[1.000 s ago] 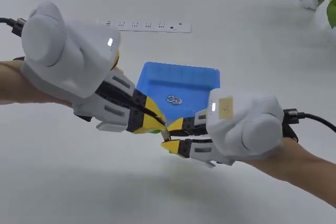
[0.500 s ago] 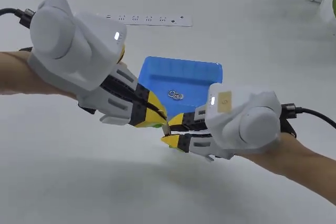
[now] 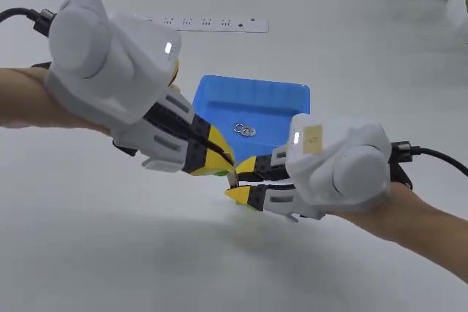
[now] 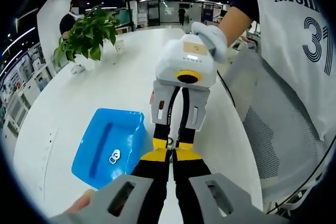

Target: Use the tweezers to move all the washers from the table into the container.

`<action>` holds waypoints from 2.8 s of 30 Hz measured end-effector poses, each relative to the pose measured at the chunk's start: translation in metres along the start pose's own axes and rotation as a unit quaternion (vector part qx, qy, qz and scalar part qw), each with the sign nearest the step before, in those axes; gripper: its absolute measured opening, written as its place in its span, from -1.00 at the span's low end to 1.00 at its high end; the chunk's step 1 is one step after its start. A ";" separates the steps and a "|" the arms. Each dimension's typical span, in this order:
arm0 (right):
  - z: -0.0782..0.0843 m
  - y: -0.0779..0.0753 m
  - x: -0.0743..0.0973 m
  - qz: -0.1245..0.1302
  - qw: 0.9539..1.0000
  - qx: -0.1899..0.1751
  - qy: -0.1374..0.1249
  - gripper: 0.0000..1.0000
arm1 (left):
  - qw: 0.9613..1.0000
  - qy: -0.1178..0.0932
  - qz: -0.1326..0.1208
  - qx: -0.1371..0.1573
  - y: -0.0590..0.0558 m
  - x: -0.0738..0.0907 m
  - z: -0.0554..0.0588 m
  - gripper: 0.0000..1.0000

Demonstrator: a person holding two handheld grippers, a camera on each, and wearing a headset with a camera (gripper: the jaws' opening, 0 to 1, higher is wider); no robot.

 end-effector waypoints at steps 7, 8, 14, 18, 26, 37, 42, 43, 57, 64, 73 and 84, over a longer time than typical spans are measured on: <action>0.001 0.001 0.001 -0.004 1.000 0.004 0.005 -0.77 | 1.000 0.000 0.006 -0.003 -0.002 -0.002 -0.003 -0.88; 0.001 0.001 0.001 -0.004 1.000 0.003 0.006 -0.78 | 1.000 0.000 0.006 -0.003 -0.002 -0.003 -0.004 -0.88; 0.001 0.001 0.001 -0.009 1.000 -0.004 0.009 -0.80 | 1.000 0.002 0.009 -0.002 -0.003 -0.002 -0.005 -0.88; 0.002 0.001 0.002 -0.008 1.000 -0.004 0.010 -0.80 | 1.000 0.002 0.011 -0.002 -0.004 -0.003 -0.006 -0.88; -0.001 0.007 0.005 -0.011 1.000 0.001 0.019 -0.81 | 1.000 0.007 0.018 -0.006 -0.008 -0.002 -0.009 -0.88; -0.019 0.012 0.015 -0.004 1.000 0.014 0.010 -0.81 | 1.000 0.004 0.009 -0.014 -0.012 0.016 -0.022 -0.88; -0.031 0.013 0.023 0.005 1.000 0.026 0.005 -0.81 | 1.000 0.003 -0.001 -0.027 -0.015 0.027 -0.032 -0.88; -0.033 0.012 0.024 0.009 1.000 0.029 0.003 -0.81 | 1.000 0.002 -0.003 -0.031 -0.014 0.028 -0.034 -0.88; -0.062 0.002 0.041 0.037 0.998 0.054 -0.013 -0.81 | 0.997 0.007 -0.018 -0.071 -0.003 0.051 -0.060 -0.88; -0.069 -0.013 0.043 0.051 0.997 0.060 -0.018 -0.81 | 0.996 0.007 -0.022 -0.081 0.014 0.055 -0.062 -0.88; -0.070 -0.042 0.043 0.068 0.996 0.057 -0.018 -0.80 | 0.996 0.003 -0.029 -0.087 0.042 0.051 -0.060 -0.88; -0.058 -0.066 0.039 0.081 0.996 0.041 -0.015 -0.80 | 0.996 -0.006 -0.023 -0.081 0.069 0.036 -0.052 -0.88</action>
Point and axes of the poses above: the centre of the closed fingertips' face, and the gripper's own axes: x roughly backward along the fingers, y roughly to its left, z roughly out of its underside, the point moved 8 cm from there along x, roughly backward along the fingers, and after that the axes turned 8 degrees about -x, right-handed, at the moved point
